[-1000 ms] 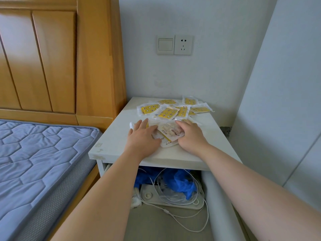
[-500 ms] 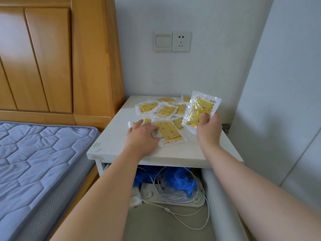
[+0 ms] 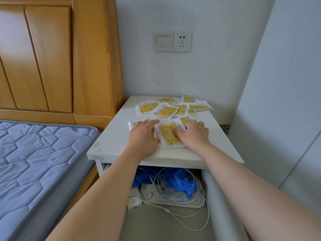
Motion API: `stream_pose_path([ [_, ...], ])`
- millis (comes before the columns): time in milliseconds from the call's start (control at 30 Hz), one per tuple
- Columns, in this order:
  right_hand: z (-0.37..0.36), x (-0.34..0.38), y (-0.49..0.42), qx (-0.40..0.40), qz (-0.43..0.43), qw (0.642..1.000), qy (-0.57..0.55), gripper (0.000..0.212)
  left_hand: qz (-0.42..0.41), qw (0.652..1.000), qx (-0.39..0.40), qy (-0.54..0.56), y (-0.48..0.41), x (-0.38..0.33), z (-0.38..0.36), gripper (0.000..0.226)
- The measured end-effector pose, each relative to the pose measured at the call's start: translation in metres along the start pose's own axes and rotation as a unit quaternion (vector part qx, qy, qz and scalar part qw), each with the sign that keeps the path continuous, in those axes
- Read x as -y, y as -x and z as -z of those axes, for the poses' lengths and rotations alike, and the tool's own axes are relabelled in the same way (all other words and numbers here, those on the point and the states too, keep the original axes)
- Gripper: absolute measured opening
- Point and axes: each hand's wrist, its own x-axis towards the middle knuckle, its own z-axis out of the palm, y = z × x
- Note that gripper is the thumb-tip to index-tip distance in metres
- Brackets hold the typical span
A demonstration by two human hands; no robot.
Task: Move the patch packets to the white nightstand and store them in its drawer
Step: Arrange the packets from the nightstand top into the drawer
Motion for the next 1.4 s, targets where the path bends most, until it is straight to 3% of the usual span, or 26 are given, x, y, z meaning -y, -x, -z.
stream_pose_path([
  [67, 0.0, 0.0, -0.002, 0.019, -0.005, 1.0, -0.007, 0.05, -0.011, 1.0, -0.003, 0.008, -0.001, 0.001, 0.0, 0.036],
  [267, 0.001, 0.001, -0.004, 0.059, -0.004, 0.998, -0.034, 0.061, -0.015, 1.0, 0.005, 0.026, 0.0, -0.001, 0.0, 0.027],
  [433, 0.007, -0.006, 0.003, 0.041, -0.019, 0.946, -0.32, 0.044, 0.027, 0.997, 0.003, 0.078, 0.002, -0.004, 0.004, 0.063],
  [567, 0.01, -0.016, 0.0, -0.041, -0.092, 0.886, -0.453, 0.035, 0.048, 0.998, -0.039, 0.033, -0.002, 0.0, 0.001, 0.061],
  [700, 0.005, -0.022, -0.006, -0.081, -0.137, 0.862, -0.481, 0.033, 0.082, 0.995, 0.029, -0.055, -0.004, 0.001, -0.002, 0.052],
  [767, 0.005, -0.021, -0.006, -0.088, -0.138, 0.859, -0.485, 0.033, 0.088, 0.995, 0.005, -0.044, -0.005, 0.001, -0.002, 0.053],
  [900, 0.004, -0.018, -0.005, -0.097, -0.126, 0.866, -0.474, 0.03, 0.133, 0.989, -0.046, -0.036, -0.005, 0.003, -0.001, 0.073],
  [1133, 0.001, -0.019, -0.01, -0.096, -0.132, 0.882, -0.442, 0.033, 0.19, 0.976, 0.045, -0.1, -0.012, 0.001, -0.001, 0.094],
  [1233, 0.002, -0.018, -0.01, -0.097, -0.131, 0.883, -0.44, 0.033, 0.187, 0.978, 0.027, -0.088, -0.013, 0.001, 0.002, 0.093],
  [1400, 0.002, -0.018, -0.008, -0.1, -0.127, 0.886, -0.434, 0.033, 0.174, 0.984, 0.001, 0.026, -0.016, 0.007, 0.004, 0.1],
])
